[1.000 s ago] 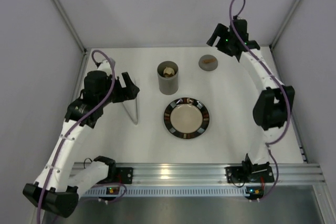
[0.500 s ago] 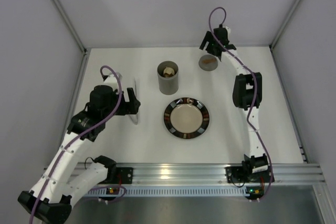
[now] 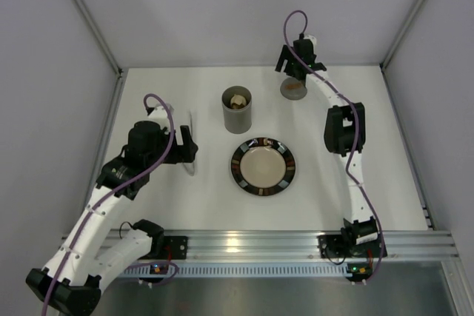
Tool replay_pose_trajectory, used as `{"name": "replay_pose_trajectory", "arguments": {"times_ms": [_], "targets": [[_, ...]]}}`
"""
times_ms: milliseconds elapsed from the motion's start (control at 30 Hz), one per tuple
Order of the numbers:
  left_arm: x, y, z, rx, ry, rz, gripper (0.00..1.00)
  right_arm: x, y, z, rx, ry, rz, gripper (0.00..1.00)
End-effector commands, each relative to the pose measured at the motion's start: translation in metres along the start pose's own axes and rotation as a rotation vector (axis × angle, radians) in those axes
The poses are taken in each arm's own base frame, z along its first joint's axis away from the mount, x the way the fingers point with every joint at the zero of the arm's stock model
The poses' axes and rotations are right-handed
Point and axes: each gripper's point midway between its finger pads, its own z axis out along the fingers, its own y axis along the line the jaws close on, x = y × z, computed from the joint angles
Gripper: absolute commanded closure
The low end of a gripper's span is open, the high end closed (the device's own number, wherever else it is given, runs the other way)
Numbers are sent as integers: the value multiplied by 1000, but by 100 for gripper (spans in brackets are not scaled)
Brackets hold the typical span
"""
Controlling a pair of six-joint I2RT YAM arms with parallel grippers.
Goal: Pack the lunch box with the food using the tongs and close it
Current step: Move the box lid to the center of the board.
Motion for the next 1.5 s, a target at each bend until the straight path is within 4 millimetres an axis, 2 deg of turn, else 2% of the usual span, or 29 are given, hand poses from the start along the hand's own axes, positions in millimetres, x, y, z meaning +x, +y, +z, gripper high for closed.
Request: {"name": "replay_pose_trajectory", "arguments": {"times_ms": [0, 233, 267, 433, 600, 800, 1000, 1133, 1200, 1233, 1267, 1300, 1333, 1367, 1400, 1433, 1467], "targets": [[-7, -5, 3, 28, -34, 18, 11, 6, 2, 3, 11, -1, -43, 16], [-4, -7, 5, 39, -19, 22, 11, 10, -16, 6, 84, 8, -96, 13], [-4, -7, 5, 41, -16, 22, 11, 5, -13, 5, 80, -3, -104, 12], [-2, -7, 6, 42, -10, 20, 12, 8, -19, 13, 96, 7, -124, 10], [-2, -8, 7, 43, -8, 22, 12, 25, -31, 19, 110, 59, -127, 9], [0, -7, 9, 38, 2, 22, 12, 28, -41, 16, 139, 89, -154, 9], [0, -6, 10, 37, 8, 25, 12, 38, -44, 4, 138, 155, -222, 9], [1, -6, 10, 34, 10, 23, 12, 61, -47, -6, 142, 228, -276, 10], [2, -6, 10, 35, 12, 24, 12, 66, -46, -13, 142, 248, -284, 10], [1, -6, 11, 36, 11, 22, 12, 80, -52, -16, 151, 282, -287, 11], [2, -6, 10, 35, 14, 24, 12, 74, -48, -24, 146, 272, -283, 12], [3, -6, 11, 34, 15, 22, 12, 78, -47, -27, 147, 282, -273, 13], [2, -6, 10, 33, 13, 22, 12, 93, -53, -31, 158, 317, -274, 14], [3, -6, 11, 34, 15, 22, 12, 86, -47, -39, 147, 299, -269, 14], [3, -6, 11, 34, 17, 21, 12, 102, -53, -43, 156, 332, -272, 15], [3, -6, 11, 34, 17, 21, 12, 107, -50, -49, 152, 339, -276, 15], [4, -6, 11, 33, 20, 21, 12, 98, -45, -58, 143, 318, -270, 15]]}}
